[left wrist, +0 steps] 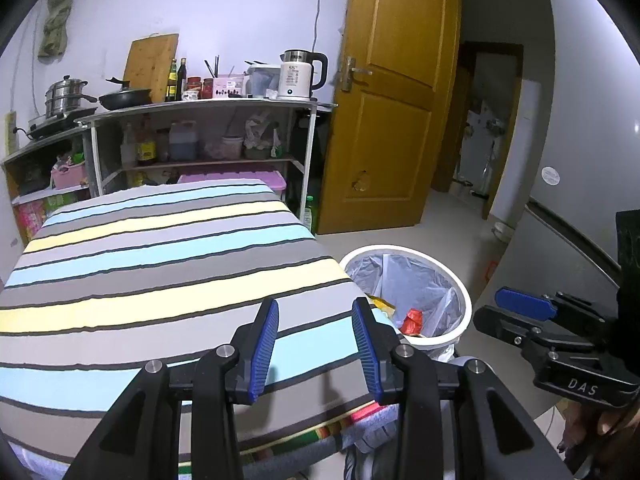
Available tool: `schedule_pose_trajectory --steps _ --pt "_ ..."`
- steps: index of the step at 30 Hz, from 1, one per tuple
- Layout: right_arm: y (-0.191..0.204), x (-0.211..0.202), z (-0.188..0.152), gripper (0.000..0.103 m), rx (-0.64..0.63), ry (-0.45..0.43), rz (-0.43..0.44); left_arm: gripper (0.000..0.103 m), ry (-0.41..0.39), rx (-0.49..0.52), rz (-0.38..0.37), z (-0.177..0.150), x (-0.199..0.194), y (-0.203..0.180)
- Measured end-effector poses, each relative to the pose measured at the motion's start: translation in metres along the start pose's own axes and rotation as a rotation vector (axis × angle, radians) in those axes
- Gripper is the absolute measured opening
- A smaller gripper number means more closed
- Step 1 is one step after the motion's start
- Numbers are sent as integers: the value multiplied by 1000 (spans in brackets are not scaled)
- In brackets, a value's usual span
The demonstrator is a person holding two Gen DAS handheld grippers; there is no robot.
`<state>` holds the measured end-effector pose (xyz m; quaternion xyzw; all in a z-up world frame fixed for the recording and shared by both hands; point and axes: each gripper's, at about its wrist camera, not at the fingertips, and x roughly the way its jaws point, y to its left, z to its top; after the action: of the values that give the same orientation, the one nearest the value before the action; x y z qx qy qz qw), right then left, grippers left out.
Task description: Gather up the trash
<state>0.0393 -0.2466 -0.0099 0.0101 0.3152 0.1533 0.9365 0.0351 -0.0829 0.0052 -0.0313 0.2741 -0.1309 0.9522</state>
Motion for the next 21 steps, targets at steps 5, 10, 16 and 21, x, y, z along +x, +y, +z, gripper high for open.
schedule_pose_trajectory --steps 5,10,16,21 --pt "0 -2 -2 50 -6 -5 3 38 2 -6 18 -3 -3 2" --pt "0 -2 -2 50 -3 -6 4 38 2 -3 27 -2 -3 3" --pt "-2 -3 -3 50 -4 -8 2 38 0 -1 34 -3 -4 3" --pt "-2 -4 -2 50 -4 -5 3 38 2 0 37 -4 -4 3"
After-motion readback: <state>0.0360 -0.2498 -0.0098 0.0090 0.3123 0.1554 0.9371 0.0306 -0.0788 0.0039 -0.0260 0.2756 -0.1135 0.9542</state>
